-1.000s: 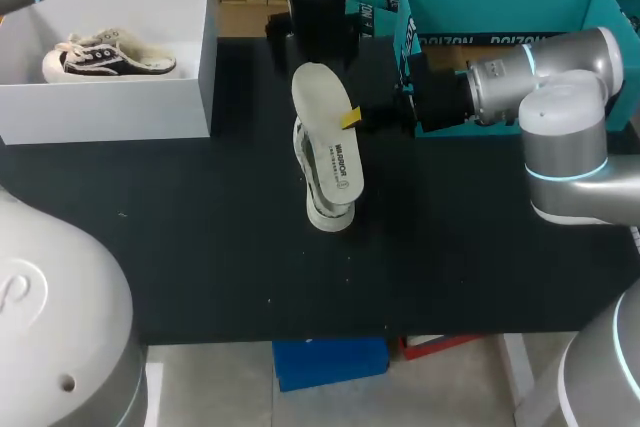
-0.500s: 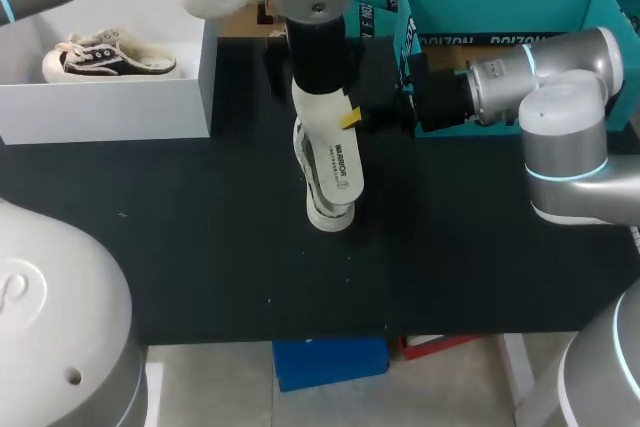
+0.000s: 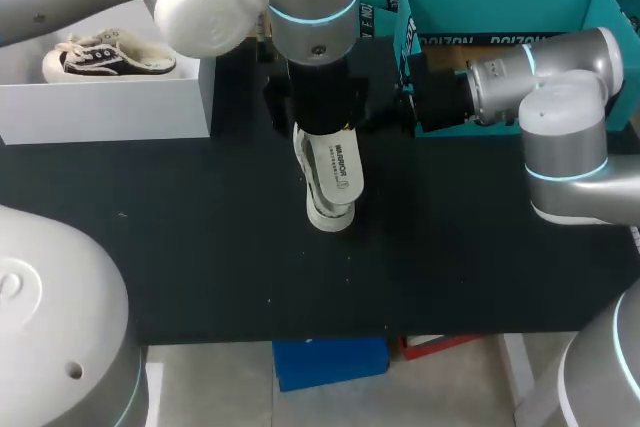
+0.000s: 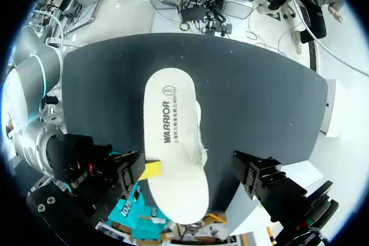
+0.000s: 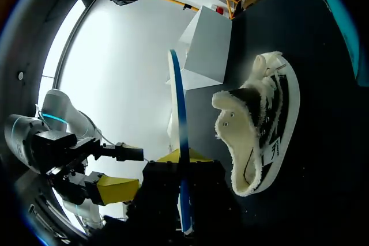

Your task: Take the shoe out of the shoebox, open the shoe tongue, remove and reinsert the insole, then place the shoe into the shoebox

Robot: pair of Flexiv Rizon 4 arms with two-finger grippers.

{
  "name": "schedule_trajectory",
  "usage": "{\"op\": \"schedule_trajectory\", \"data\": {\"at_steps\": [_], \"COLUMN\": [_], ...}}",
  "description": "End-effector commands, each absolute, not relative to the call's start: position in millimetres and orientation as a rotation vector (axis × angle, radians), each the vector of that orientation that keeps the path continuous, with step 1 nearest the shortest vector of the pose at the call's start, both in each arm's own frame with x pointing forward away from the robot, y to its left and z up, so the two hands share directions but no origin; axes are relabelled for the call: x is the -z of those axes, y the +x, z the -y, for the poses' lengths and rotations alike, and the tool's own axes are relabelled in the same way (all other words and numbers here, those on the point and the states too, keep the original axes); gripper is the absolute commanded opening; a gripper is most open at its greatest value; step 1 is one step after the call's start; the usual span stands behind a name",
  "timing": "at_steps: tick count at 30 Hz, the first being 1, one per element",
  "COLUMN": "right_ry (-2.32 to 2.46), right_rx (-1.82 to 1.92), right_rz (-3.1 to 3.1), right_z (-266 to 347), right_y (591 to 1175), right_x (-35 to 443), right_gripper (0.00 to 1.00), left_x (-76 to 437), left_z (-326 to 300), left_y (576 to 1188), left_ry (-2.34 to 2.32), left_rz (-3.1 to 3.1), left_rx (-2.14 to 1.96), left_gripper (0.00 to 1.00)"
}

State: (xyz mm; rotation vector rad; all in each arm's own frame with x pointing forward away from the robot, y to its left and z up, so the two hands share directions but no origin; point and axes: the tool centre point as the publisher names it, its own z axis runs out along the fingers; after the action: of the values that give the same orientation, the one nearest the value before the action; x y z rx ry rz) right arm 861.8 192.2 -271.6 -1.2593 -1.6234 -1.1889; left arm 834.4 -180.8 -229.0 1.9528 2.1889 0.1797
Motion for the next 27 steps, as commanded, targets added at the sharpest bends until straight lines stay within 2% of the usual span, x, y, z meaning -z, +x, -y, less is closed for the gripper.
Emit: {"op": "schedule_trajectory", "data": {"at_steps": [1,10,27], "right_ry": [-1.261,-1.261,-1.261], "right_rx": [1.19,1.19,1.19], "right_rz": [1.623,1.623,1.623], "right_z": [-193,-193,-193], "right_y": [862,862,862], "right_x": [273,273,273], "right_gripper": [0.0,0.0,0.0], "left_x": [234,241,242], "left_z": [179,186,150], "left_y": [822,806,818], "left_ry": [1.946,1.974,1.715], "left_rz": [-2.169,-2.143,-1.858], "left_rx": [-0.186,-0.176,0.507], "left_gripper": [1.0,1.0,1.0]}}
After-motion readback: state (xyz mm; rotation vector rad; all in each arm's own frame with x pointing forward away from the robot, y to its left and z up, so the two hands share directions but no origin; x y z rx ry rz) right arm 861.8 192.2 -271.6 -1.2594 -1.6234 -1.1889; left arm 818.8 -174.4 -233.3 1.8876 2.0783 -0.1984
